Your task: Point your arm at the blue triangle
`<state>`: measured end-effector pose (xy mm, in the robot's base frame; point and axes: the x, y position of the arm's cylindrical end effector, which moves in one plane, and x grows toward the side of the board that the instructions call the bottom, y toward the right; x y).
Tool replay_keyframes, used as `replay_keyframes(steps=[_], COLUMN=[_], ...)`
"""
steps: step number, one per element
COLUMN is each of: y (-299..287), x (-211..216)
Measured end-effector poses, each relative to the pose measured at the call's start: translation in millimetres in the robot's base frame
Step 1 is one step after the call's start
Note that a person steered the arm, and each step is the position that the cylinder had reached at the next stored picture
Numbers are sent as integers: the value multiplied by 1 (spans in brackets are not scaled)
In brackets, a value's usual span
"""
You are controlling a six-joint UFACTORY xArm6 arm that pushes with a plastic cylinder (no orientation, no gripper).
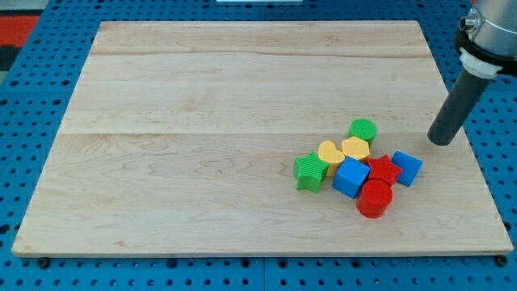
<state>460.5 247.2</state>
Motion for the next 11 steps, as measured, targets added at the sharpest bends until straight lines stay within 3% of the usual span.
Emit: replay_keyframes(steps=[5,7,8,11], y=[13,36,27,-83], x=[8,61,77,77])
